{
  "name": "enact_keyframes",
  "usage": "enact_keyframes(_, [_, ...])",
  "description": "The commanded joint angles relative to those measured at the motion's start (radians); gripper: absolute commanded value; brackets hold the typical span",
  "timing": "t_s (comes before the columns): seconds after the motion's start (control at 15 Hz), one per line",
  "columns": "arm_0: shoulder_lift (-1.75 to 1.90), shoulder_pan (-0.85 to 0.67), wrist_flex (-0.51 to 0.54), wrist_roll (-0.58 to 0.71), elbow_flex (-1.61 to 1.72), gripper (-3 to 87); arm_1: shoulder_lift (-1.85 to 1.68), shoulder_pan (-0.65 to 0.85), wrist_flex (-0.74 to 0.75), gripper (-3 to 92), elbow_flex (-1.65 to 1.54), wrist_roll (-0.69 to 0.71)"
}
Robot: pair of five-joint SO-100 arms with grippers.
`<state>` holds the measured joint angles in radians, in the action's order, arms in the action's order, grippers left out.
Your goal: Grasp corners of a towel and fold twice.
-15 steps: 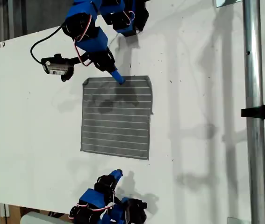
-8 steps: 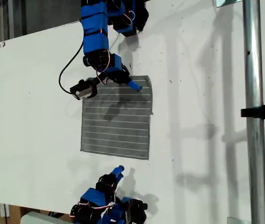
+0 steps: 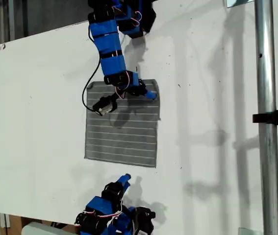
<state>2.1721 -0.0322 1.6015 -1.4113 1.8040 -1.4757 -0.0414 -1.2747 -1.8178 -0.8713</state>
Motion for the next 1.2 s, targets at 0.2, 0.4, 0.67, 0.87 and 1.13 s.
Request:
enact_keyframes(0.2, [0.006, -0.008, -0.025, -0.041, 0.04, 9.8, 0.14, 0.051, 0.084, 31.6, 0.009, 0.017])
enact_keyframes(0.4, [0.018, -0.009, -0.026, -0.06, 0.06, 9.5, 0.141, 0.063, 0.086, 10.0, 0.017, 0.012])
enact_keyframes(0.67, [0.015, -0.015, -0.038, -0.075, 0.078, 5.0, 0.176, 0.049, 0.083, -0.2, 0.058, 0.011])
enact_keyframes(0.87, [-0.006, -0.023, -0.035, -0.023, 0.017, 3.2, 0.187, 0.048, 0.083, -0.2, 0.074, 0.012])
enact_keyframes(1.13, [-0.202, -0.043, 0.002, 0.221, -0.23, 21.0, 0.198, 0.048, 0.078, -0.2, 0.083, 0.021])
